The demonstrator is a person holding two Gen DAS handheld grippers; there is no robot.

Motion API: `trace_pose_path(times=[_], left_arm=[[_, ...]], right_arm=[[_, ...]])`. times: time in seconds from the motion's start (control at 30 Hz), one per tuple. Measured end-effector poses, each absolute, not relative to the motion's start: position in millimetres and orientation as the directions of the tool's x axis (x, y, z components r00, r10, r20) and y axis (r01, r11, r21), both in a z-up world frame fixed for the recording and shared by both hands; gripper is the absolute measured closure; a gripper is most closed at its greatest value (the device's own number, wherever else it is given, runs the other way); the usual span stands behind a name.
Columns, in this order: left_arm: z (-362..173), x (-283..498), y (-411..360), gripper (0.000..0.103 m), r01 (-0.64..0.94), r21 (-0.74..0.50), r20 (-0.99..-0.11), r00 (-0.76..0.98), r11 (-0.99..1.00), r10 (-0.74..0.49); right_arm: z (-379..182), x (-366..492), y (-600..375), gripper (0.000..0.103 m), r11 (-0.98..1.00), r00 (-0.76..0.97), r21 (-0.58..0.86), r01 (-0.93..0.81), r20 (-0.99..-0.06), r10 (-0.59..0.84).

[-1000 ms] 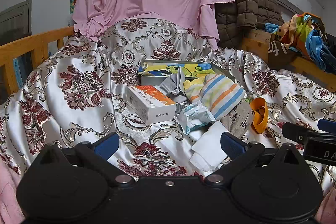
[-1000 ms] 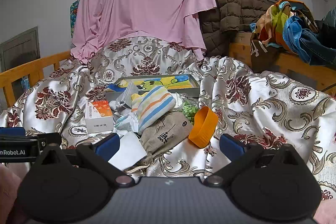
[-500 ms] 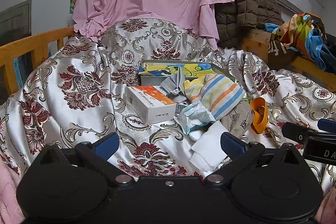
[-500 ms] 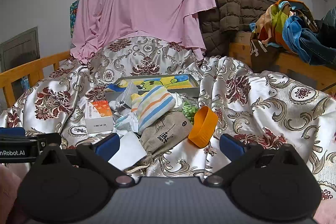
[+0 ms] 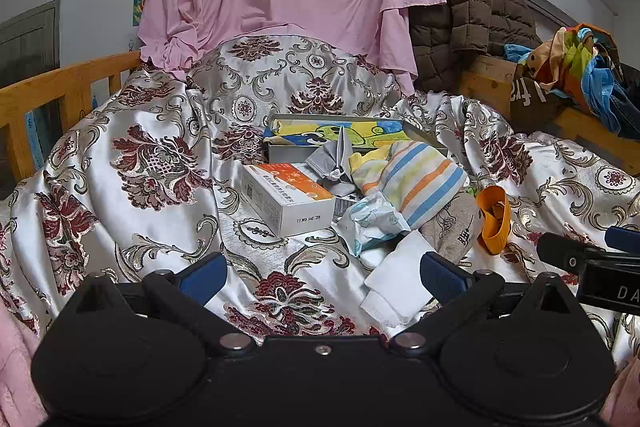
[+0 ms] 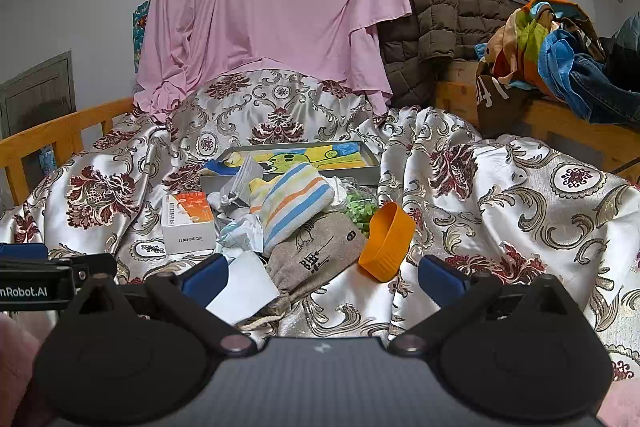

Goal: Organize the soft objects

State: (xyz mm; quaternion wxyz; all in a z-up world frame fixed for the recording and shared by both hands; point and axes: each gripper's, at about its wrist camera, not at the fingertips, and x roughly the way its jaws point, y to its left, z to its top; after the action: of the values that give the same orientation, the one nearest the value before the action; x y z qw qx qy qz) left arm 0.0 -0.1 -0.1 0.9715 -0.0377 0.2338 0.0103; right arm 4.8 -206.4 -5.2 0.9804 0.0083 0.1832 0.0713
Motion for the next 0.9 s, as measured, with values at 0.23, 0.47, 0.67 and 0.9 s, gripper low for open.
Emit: trace_pose_path(times=[0.23,0.47,0.67,0.9], left_arm=[[-0.1,0.0,-0.1,0.001,-0.038,-0.068,-0.455,0.891,0.997,0.002],[-0.1,0.0,-0.1,0.001,-0.037,-0.068,-0.455,0.890,0.997,0.002],[-0.1,0.0,-0.1,0.001,-0.037,-0.068,-0.455,0.890,0.997,0.002],[-0.7,2.0,0.4,0.001,-0.041,-0.061,-0.466,0.885,0.997,0.008]], right_arm=[[-5.1,4.8,-206.1,0.000,0.990,0.923,0.043,-0.137,-0.359,0.143],[-5.2,4.6,-206.5,0.000,0.990,0.923,0.043,-0.137,-0.358,0.143],[-5.2,4.3,-206.3,0.000,0.990,0.923,0.044,-0.137,-0.358,0.143],[-4.9,5.3,-206.2,0.000,0.989,0.919,0.053,-0.137,-0.366,0.147]])
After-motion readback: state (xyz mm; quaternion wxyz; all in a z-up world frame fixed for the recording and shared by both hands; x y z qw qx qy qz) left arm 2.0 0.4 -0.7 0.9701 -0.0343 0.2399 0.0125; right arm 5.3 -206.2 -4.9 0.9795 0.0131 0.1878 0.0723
